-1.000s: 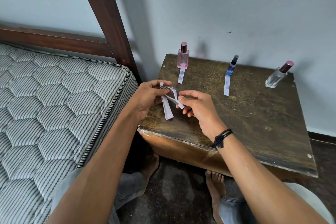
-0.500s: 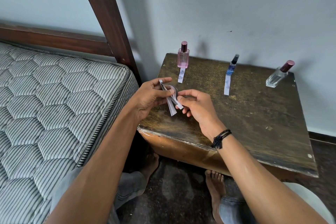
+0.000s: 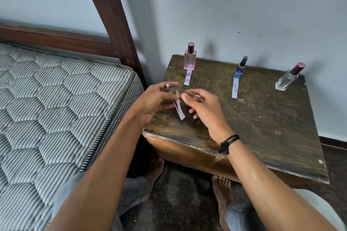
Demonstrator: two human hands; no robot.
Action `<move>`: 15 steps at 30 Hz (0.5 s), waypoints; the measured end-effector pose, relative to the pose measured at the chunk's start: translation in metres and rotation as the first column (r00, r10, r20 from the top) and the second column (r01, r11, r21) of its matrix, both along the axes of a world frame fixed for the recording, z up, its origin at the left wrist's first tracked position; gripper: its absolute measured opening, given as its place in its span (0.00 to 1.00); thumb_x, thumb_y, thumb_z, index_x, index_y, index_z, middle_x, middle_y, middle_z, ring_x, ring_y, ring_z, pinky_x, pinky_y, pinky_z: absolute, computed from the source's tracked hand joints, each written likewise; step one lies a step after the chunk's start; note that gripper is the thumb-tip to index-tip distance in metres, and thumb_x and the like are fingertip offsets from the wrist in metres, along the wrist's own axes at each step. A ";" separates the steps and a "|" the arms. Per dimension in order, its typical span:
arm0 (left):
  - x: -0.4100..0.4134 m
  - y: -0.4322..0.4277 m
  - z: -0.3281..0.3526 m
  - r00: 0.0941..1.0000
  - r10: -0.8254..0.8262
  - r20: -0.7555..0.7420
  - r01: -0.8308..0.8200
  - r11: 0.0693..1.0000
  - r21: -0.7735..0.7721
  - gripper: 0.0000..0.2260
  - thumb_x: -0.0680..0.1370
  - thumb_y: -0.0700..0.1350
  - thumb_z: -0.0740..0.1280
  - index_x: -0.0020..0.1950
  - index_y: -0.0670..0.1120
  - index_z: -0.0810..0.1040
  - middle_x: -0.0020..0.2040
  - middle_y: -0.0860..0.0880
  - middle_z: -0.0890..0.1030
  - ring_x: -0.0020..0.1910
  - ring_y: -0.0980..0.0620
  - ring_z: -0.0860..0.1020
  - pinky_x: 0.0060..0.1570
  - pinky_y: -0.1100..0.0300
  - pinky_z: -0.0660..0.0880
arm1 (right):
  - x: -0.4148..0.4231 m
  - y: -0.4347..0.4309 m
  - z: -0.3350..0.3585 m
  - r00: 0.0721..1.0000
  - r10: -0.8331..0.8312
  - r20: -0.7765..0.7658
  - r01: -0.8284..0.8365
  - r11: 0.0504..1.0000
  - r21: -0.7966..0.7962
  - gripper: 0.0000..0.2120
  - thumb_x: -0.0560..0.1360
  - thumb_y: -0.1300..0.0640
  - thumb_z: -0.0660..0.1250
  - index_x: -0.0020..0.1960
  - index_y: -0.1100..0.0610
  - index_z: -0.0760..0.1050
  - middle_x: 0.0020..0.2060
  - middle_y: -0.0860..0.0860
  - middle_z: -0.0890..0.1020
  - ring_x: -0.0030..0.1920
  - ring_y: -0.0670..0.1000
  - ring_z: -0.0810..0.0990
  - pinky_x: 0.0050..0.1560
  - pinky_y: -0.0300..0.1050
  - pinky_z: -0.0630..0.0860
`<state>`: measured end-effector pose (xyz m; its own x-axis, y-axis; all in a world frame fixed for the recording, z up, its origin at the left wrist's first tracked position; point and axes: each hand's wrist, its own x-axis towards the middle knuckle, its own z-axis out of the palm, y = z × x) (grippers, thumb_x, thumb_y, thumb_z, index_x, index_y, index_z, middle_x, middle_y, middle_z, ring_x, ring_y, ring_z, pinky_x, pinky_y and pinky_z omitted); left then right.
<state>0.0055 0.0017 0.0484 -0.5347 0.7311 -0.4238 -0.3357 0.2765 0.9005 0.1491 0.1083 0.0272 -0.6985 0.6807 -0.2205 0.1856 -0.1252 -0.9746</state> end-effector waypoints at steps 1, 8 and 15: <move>0.000 0.000 0.000 1.000 -0.021 -0.003 0.021 1.000 -0.006 0.19 0.75 0.33 0.71 0.65 0.47 0.80 0.52 0.46 0.84 0.51 0.49 0.84 0.51 0.57 0.81 | 0.000 0.000 -0.001 1.000 0.003 0.002 -0.003 1.000 0.026 0.11 0.76 0.52 0.76 0.57 0.50 0.82 0.44 0.50 0.86 0.35 0.45 0.80 0.32 0.39 0.75; 0.003 0.000 0.001 0.986 -0.167 0.018 0.167 0.985 -0.047 0.23 0.76 0.31 0.68 0.68 0.48 0.78 0.52 0.41 0.85 0.54 0.48 0.83 0.61 0.53 0.78 | 0.000 0.001 0.000 0.996 -0.078 -0.046 0.084 0.983 0.165 0.05 0.79 0.58 0.71 0.53 0.51 0.85 0.44 0.49 0.86 0.34 0.42 0.79 0.31 0.33 0.72; 0.006 -0.001 0.001 0.966 -0.257 -0.008 0.256 0.965 -0.053 0.19 0.76 0.35 0.71 0.66 0.49 0.81 0.59 0.39 0.84 0.57 0.44 0.83 0.65 0.51 0.77 | 0.001 0.001 0.003 0.998 0.004 -0.060 0.004 0.990 0.143 0.11 0.78 0.63 0.71 0.55 0.50 0.85 0.44 0.50 0.86 0.37 0.46 0.83 0.32 0.38 0.75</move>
<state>0.0111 0.0011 0.0494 -0.3382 0.8223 -0.4577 -0.2344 0.3974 0.8872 0.1496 0.1090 0.0298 -0.7076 0.7022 -0.0786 0.1266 0.0166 -0.9918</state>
